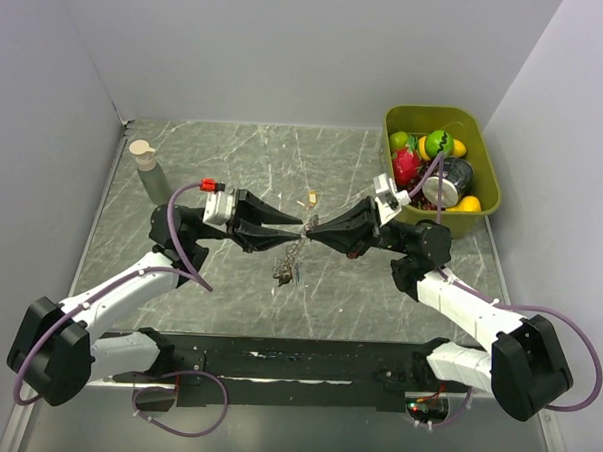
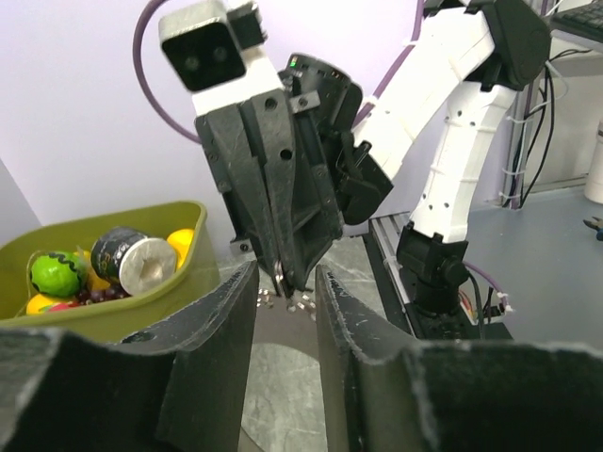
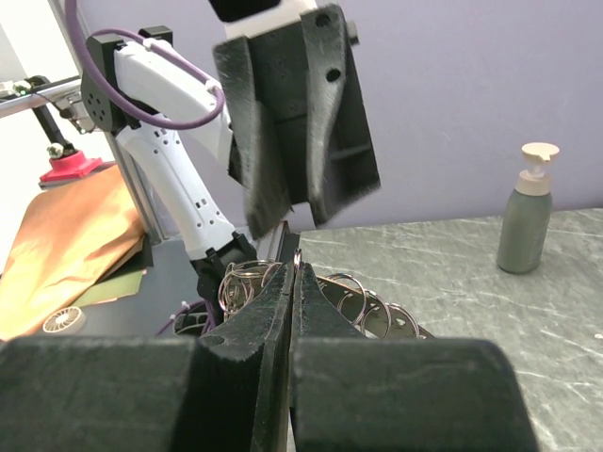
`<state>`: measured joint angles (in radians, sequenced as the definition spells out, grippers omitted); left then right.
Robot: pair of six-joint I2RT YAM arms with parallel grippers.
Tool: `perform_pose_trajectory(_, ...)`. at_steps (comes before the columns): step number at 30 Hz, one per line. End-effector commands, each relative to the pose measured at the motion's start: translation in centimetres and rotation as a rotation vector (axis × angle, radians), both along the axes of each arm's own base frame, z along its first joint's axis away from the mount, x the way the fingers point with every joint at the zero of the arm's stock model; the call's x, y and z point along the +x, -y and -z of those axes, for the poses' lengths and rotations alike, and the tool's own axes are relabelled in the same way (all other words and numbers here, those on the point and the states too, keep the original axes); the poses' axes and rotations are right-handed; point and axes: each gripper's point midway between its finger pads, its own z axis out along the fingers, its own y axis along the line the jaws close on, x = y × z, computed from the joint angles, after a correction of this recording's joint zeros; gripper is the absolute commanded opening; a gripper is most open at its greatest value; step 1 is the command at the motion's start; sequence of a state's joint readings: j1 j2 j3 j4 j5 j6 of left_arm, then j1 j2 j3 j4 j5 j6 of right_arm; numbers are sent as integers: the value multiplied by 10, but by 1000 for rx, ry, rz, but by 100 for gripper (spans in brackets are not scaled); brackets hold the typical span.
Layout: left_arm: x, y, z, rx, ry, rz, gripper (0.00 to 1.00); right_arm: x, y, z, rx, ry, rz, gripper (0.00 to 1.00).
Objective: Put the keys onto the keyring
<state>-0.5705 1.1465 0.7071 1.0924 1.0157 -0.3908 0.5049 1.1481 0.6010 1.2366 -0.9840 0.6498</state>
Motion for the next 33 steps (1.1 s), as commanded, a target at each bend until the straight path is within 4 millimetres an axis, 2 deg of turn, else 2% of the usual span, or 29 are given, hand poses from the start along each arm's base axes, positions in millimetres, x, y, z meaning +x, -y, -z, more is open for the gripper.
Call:
perform_pose_trajectory(1, 6, 3, -3, 1, 25, -7, 34, -15, 12, -36, 109, 176, 22, 0)
perform_pose_trajectory(21, 14, 18, 16, 70, 10, -7, 27, -15, 12, -37, 111, 179, 21, 0)
perform_pose_trajectory(24, 15, 20, 19, 79, 15, -7, 16, -16, 12, -37, 112, 180, 18, 0)
perform_pose_trajectory(25, 16, 21, 21, 89, 6, -6, 6, -16, 13, -38, 112, 183, 20, 0)
perform_pose_trajectory(26, 16, 21, 20, 90, 18, -9, 1, -16, 12, -37, 111, 177, 19, 0)
perform_pose_trajectory(33, 21, 22, 17, 131, 38, -45, 1, -11, 8, -23, 39, 149, 14, 2)
